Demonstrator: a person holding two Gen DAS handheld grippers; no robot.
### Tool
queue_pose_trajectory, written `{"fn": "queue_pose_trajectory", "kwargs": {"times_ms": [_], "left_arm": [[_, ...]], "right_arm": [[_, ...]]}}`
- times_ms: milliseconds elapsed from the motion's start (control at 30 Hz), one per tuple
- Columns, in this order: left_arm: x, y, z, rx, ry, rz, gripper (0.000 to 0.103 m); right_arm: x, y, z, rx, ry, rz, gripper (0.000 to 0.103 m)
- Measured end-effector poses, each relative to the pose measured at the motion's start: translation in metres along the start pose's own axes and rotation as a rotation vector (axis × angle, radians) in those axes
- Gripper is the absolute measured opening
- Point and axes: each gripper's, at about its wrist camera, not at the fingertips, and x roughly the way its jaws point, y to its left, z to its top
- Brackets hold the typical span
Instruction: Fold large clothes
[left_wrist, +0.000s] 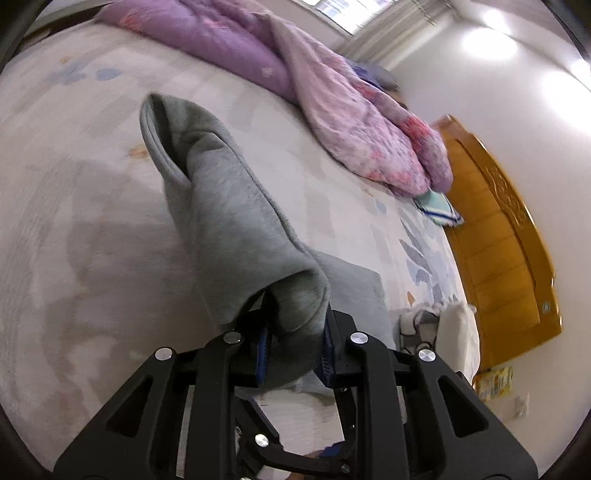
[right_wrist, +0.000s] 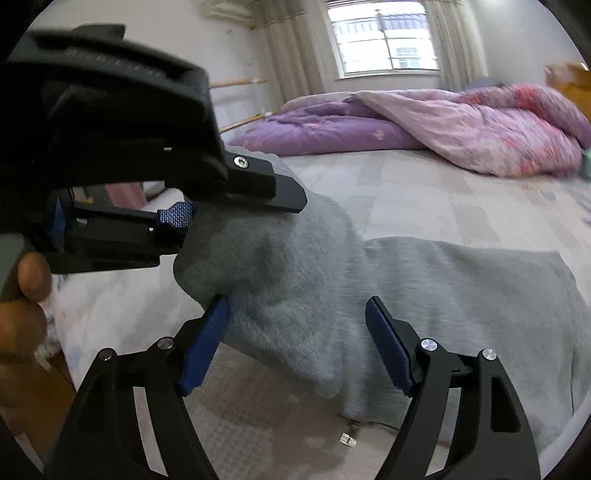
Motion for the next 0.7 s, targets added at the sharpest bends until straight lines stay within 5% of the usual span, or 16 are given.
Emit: {"fn": "queue_pose_trajectory", "kwargs": {"times_ms": [200,333,433,567,633,700], "left_arm": [[0.037,-0.068,-0.01,0.083,0.072,-0.105,0.016],[0.078,-0.109,-0.024,0.145,0.1,-0.025,0.016],[0.094,-0.094,-0.033,0.047,0.135,-0.044,0.016],[0.062,-0.067,-0.037,0.016,0.057,-0.004,0.018],[0.037,-0.044,-0.033,-0.008,0.007,0.034,0.044],[0.016,-0.015,-0.025,-0.05,-0.041,0.09,0.044]], "right_arm": [[-0.056,-0.07,0.0,0.131,-0.017,-0.08,0.073],[-0.086,-0.149,-0.006,0.322,0.0,-0.175,0.074],[-0.095,-0.19,-0.009,0.436,0.04,-0.121,0.074],[-0.098,-0.184,-0.01,0.348,0.056,-0.061,0.074],[-0.091,-0.177,-0.012,0.341,0.07,-0.042,0.074],[-0.082,-0.17,-0.014,0.34,0.088,-0.015,0.074]]}}
